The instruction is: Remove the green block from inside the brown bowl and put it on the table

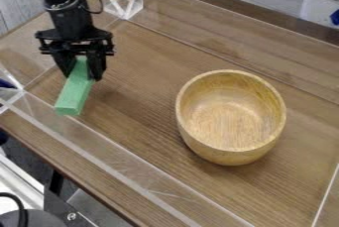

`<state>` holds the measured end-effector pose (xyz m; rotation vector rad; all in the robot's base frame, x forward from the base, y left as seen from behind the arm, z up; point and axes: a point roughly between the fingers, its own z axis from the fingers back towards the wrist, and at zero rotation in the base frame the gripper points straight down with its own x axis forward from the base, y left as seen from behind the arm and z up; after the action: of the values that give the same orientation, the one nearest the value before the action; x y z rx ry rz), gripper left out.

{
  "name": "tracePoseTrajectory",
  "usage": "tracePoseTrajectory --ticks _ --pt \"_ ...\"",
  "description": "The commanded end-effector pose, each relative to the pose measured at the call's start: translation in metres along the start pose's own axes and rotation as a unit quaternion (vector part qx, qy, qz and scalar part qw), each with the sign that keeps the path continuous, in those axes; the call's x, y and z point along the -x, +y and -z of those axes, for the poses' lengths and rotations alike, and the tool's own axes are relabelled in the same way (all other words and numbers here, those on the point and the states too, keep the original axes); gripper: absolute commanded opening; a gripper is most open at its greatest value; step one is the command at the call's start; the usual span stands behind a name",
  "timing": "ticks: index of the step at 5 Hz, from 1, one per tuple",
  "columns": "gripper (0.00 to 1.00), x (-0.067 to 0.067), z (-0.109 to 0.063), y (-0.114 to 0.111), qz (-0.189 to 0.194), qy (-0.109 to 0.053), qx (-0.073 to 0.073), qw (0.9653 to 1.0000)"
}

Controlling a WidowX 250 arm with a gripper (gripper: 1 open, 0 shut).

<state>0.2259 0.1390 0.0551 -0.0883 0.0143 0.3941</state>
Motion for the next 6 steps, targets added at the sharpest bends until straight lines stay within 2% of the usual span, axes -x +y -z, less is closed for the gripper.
tracePoseTrajectory --ticks 1,6 --pt "0.0 -0.011 -0.006 -0.006 0.017 -0.018 -0.005 0.9997" --pt "0.0 -0.03 0.018 -0.003 0.028 -0.009 -0.02 0.9994"
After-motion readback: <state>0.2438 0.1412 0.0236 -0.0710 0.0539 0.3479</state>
